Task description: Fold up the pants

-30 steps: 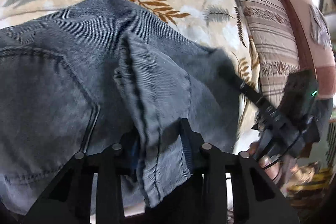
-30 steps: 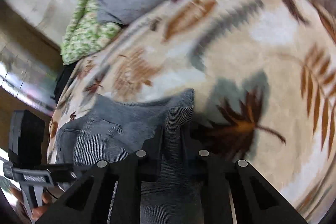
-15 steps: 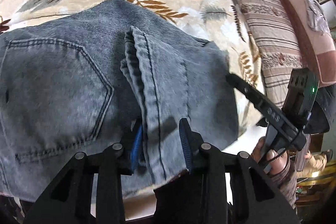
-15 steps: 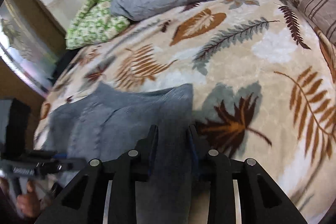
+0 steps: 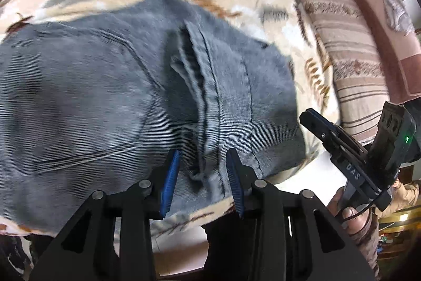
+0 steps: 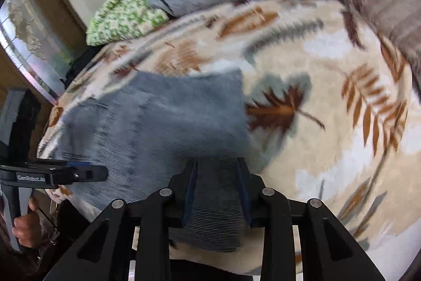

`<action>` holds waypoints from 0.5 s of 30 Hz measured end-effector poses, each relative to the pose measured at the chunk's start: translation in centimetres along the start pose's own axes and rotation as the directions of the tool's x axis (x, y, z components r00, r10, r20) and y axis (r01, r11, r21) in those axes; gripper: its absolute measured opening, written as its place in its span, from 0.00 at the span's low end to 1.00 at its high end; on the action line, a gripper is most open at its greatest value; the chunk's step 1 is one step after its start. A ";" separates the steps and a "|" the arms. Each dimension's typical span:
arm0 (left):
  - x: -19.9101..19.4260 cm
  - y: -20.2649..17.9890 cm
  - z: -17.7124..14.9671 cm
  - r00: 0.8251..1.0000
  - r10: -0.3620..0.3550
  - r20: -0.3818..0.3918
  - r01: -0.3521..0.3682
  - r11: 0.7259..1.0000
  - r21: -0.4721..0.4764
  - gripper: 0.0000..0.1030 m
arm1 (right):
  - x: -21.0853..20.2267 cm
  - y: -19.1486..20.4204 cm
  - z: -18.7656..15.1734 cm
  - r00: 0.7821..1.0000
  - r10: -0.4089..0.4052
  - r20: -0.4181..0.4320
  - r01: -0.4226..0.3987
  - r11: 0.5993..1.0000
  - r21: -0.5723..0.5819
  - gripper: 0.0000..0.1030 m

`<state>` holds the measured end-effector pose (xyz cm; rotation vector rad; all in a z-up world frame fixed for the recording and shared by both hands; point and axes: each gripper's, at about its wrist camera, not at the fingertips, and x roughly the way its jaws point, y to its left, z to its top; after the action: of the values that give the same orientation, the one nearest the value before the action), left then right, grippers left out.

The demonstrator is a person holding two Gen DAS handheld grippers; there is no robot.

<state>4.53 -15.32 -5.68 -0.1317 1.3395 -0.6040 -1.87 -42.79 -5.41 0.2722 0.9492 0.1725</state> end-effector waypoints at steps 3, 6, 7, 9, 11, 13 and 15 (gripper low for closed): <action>-3.4 2.9 -0.1 0.998 -0.049 0.048 0.051 0.998 -0.034 0.46 | -0.5 4.8 0.7 0.999 0.039 0.016 -0.037 0.995 -0.096 0.45; -7.8 8.3 -0.2 0.991 -0.072 0.113 0.082 0.993 -0.087 0.59 | 0.4 11.1 0.6 0.997 0.080 -0.007 -0.080 0.971 -0.225 0.57; -8.9 10.0 -0.2 0.989 -0.070 0.127 0.084 0.991 -0.106 0.60 | 1.0 13.7 0.4 0.995 0.094 -0.025 -0.097 0.957 -0.275 0.58; -10.8 14.1 0.1 0.987 -0.067 0.143 0.090 0.983 -0.159 0.63 | 2.0 17.6 -0.3 0.993 0.105 -0.055 -0.117 0.930 -0.347 0.61; -12.2 18.7 0.8 0.988 -0.068 0.138 0.097 0.971 -0.218 0.63 | 3.2 21.9 -1.3 0.992 0.104 -0.077 -0.127 0.895 -0.427 0.65; -12.5 22.2 1.4 0.991 -0.057 0.117 0.086 0.961 -0.261 0.63 | 4.5 26.7 -2.7 0.991 0.096 -0.089 -0.129 0.842 -0.524 0.68; -12.4 24.9 2.0 0.994 -0.060 0.094 0.085 0.954 -0.288 0.63 | 5.5 30.2 -4.2 0.993 0.083 -0.079 -0.114 0.791 -0.601 0.70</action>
<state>13.49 11.08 -5.00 -0.4444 1.3401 -0.4532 -2.94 -11.92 -2.75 -0.2831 0.8796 0.5725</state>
